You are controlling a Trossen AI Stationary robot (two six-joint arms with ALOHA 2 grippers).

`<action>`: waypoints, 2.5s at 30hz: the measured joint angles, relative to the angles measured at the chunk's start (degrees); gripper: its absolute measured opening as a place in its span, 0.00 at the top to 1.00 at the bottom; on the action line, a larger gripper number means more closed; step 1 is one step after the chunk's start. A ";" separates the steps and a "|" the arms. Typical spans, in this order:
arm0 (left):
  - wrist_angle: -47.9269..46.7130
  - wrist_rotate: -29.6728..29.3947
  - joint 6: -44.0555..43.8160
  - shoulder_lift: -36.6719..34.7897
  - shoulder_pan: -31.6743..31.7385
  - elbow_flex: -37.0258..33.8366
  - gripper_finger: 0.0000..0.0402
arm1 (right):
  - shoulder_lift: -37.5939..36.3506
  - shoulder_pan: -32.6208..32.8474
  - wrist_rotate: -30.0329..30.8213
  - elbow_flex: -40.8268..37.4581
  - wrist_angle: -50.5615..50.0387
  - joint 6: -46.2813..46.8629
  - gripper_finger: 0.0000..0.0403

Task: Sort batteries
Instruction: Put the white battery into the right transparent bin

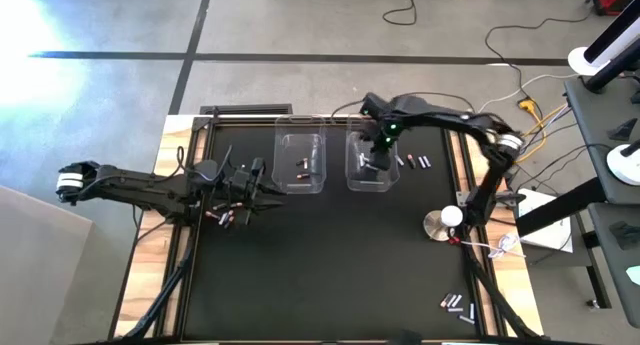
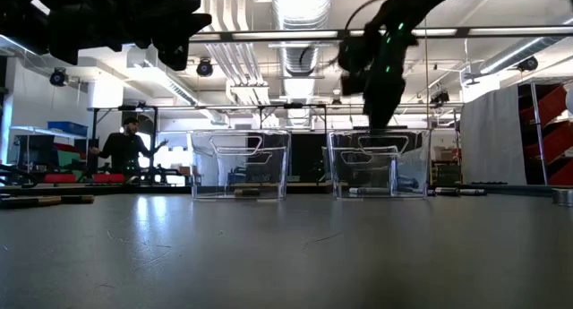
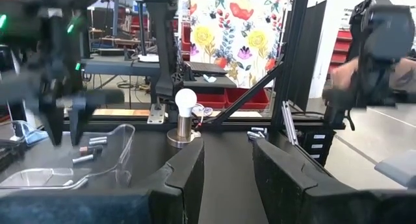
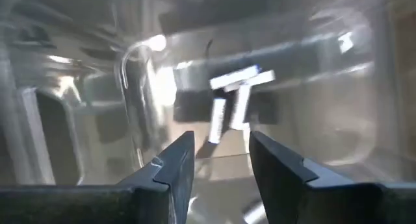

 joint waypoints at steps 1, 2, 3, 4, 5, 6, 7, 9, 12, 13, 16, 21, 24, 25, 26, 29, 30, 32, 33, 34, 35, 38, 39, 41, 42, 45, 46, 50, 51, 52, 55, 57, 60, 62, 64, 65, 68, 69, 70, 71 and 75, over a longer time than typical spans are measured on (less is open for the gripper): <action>0.00 -0.01 0.00 0.00 0.00 0.00 0.72 | -2.22 0.00 1.50 -0.21 -0.55 -0.49 0.65; -0.01 -0.01 0.00 0.00 0.00 0.00 0.72 | -4.32 0.02 3.83 -0.54 -1.58 -1.15 0.65; -0.12 -0.01 0.00 0.00 0.00 0.00 0.72 | -6.20 0.02 6.40 -0.85 -2.93 -1.71 0.65; -0.21 -0.03 0.00 0.00 0.00 0.00 0.72 | -7.92 0.00 8.94 -1.37 -4.12 -2.23 0.65; -0.23 -0.03 0.00 0.00 0.00 0.00 0.72 | -9.45 -0.10 11.07 -2.09 -5.03 -2.34 0.65; -0.24 -0.06 0.00 0.00 0.00 0.00 0.72 | -10.95 -0.21 12.29 -3.02 -5.73 -2.32 0.65; -0.24 -0.10 0.00 0.00 0.00 0.00 0.72 | -12.49 -0.47 12.69 -4.14 -6.09 -2.32 0.65; -0.24 -0.12 0.00 0.00 0.00 0.00 0.72 | -15.46 -0.78 12.78 -6.58 -6.47 -2.34 0.63; -0.24 -0.16 0.00 0.00 0.00 0.00 0.72 | -18.90 -1.28 12.76 -10.93 -5.89 -2.34 0.61; -0.24 -0.17 -0.02 0.00 0.00 0.00 0.72 | -19.68 -1.43 12.77 -12.48 -5.51 -2.34 0.60; -0.24 -0.26 -0.02 0.00 0.00 0.00 0.72 | -21.53 -1.68 12.76 -17.30 -3.59 -3.28 0.57; -0.17 -0.29 -0.29 0.00 0.00 0.00 0.72 | -21.32 -1.75 12.73 -24.76 2.63 -7.77 0.53; -0.15 -0.29 -0.88 0.00 0.00 0.00 0.72 | -20.03 -1.94 12.72 -27.67 7.56 -9.85 0.53; -0.15 -0.29 -0.97 0.00 0.00 0.00 0.72 | -19.47 -2.12 12.52 -28.29 8.96 -9.86 0.53; -0.15 -0.29 -1.01 0.00 0.00 0.00 0.72 | -18.88 -2.45 12.08 -28.73 10.36 -9.86 0.53; -0.15 -0.29 -1.05 0.00 0.00 0.00 0.72 | -17.16 -3.92 11.77 -29.74 13.03 -10.18 0.53; -0.15 -0.28 -1.06 0.00 0.00 0.00 0.72 | -16.51 -4.55 11.78 -29.89 13.36 -10.31 0.53; -0.15 -0.27 -1.05 0.00 0.00 0.00 0.72 | -15.30 -5.99 11.43 -29.91 13.90 -10.30 0.52; -0.15 -0.27 -0.96 0.00 0.00 0.00 0.72 | -14.72 -6.82 10.56 -29.91 13.95 -10.27 0.52; -0.15 -0.27 -0.88 0.00 0.00 0.00 0.72 | -14.17 -7.69 9.31 -29.92 14.09 -10.19 0.53; -0.16 -0.27 -0.82 0.00 0.00 0.00 0.72 | -13.65 -8.54 7.98 -29.99 14.78 -9.98 0.53; -0.16 -0.27 -0.74 0.00 0.00 0.00 0.72 | -12.52 -10.34 5.22 -30.05 16.73 -9.88 0.54; -0.17 -0.27 -0.74 0.00 0.00 0.00 0.72 | -12.21 -10.77 4.87 -30.09 17.22 -10.02 0.54; -0.15 -0.27 -0.74 0.00 0.00 0.00 0.72 | -11.62 -11.45 4.69 -30.11 18.17 -10.26 0.55; -0.17 -0.27 -0.74 0.00 0.00 0.00 0.72 | -11.35 -11.72 4.50 -30.11 18.48 -10.25 0.55; -0.17 -0.27 -0.72 0.00 0.00 0.00 0.72 | -10.21 -12.46 3.01 -30.13 18.78 -10.20 0.55; -0.17 -0.27 -0.72 0.00 0.00 0.00 0.72 | -9.82 -12.61 2.75 -30.13 19.02 -10.06 0.55; -0.20 -0.25 -0.83 0.00 0.00 0.00 0.72 | -9.12 -13.32 1.81 -30.18 19.78 -9.90 0.54; -0.20 -0.25 -0.83 0.00 0.00 0.00 0.72 | -9.12 -13.43 1.60 -30.18 20.03 -9.84 0.54; -0.20 -0.26 -0.85 0.00 -0.01 0.00 0.72 | -9.12 -13.55 1.59 -30.18 20.51 -9.82 0.55; -0.33 -0.25 -0.87 0.00 0.00 0.00 0.72 | -9.12 -13.80 1.52 -30.18 20.98 -9.99 0.56; -0.37 -0.25 -0.87 0.00 0.00 0.00 0.72 | -9.12 -14.00 1.42 -30.41 21.16 -10.10 0.56; -0.39 -0.25 -0.87 0.00 0.00 0.00 0.72 | -9.12 -14.42 1.26 -31.22 21.24 -10.17 0.56; -0.40 -0.25 -0.87 0.00 0.00 0.00 0.72 | -9.14 -14.76 1.20 -32.11 21.62 -10.21 0.55; -0.42 -0.25 -0.89 0.00 0.00 0.00 0.72 | -9.14 -15.02 0.60 -33.29 22.76 -10.48 0.55; -0.42 -0.25 -0.89 0.00 0.00 0.00 0.72 | -9.14 -15.06 0.26 -33.80 23.41 -10.68 0.54; -0.43 -0.25 -0.90 0.00 -0.01 0.00 0.72 | -9.16 -15.17 0.20 -34.71 25.31 -11.14 0.54; -0.43 -0.25 -0.90 0.00 0.00 0.00 0.72 | -9.16 -15.28 0.16 -34.72 25.77 -11.22 0.54; -0.44 -0.25 -0.90 0.00 0.00 0.00 0.72 | -9.16 -15.28 0.16 -34.72 26.42 -11.32 0.55; -0.44 -0.25 -0.90 0.00 -0.01 0.00 0.72 | -9.16 -15.35 0.16 -34.72 27.11 -11.32 0.55; -0.44 -0.25 -0.98 0.00 -0.01 0.00 0.72 | -9.16 -16.09 0.01 -34.72 28.29 -11.19 0.56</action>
